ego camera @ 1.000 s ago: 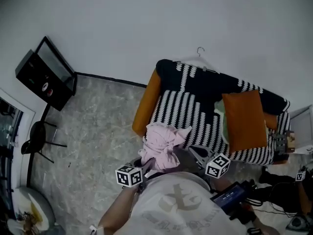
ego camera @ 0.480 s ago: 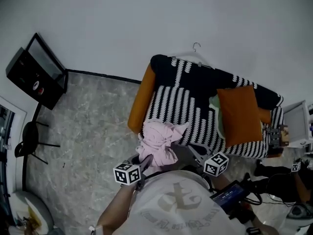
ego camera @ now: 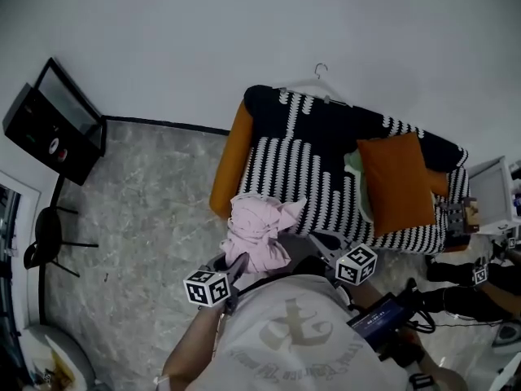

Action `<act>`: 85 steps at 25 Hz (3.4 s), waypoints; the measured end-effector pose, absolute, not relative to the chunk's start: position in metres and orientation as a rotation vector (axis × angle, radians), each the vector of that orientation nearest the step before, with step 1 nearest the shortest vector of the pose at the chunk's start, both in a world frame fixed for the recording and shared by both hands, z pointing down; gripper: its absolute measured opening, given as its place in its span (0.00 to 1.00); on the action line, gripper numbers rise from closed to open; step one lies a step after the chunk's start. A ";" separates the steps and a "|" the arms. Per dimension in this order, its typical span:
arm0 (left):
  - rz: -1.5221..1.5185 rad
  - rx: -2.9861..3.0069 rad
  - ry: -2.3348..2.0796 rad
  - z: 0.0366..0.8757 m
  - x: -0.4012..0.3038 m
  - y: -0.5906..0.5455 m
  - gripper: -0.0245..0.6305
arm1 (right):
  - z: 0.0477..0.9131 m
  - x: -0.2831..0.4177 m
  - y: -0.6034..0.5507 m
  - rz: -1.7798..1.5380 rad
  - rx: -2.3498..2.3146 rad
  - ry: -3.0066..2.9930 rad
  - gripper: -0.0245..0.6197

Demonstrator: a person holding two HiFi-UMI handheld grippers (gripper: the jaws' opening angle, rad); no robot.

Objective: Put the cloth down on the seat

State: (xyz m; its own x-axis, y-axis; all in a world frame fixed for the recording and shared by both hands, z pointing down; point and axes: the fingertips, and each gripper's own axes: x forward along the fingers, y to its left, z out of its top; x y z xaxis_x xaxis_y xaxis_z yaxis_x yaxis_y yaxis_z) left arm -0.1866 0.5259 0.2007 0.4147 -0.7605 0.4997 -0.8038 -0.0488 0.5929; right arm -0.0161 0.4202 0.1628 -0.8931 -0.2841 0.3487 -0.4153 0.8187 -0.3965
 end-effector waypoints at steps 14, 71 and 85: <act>0.047 1.751 -1.443 0.203 -0.222 0.526 0.25 | 0.170 -0.049 0.407 0.672 0.470 -2.719 0.06; 0.355 1.549 -1.363 0.288 -0.178 0.231 0.25 | 0.242 0.063 0.139 1.077 0.629 -2.531 0.06; 0.446 1.589 -1.203 0.333 -0.201 0.185 0.25 | 0.259 0.015 0.090 1.096 0.656 -2.476 0.06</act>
State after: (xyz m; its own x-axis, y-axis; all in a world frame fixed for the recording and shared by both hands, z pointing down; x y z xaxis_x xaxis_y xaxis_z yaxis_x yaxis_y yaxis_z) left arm -0.2012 0.1851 0.3333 0.4262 -0.4715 0.7721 -0.8610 0.0505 0.5061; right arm 0.0152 0.0899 0.2590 -0.8298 -0.2685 0.4892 -0.5427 0.5927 -0.5952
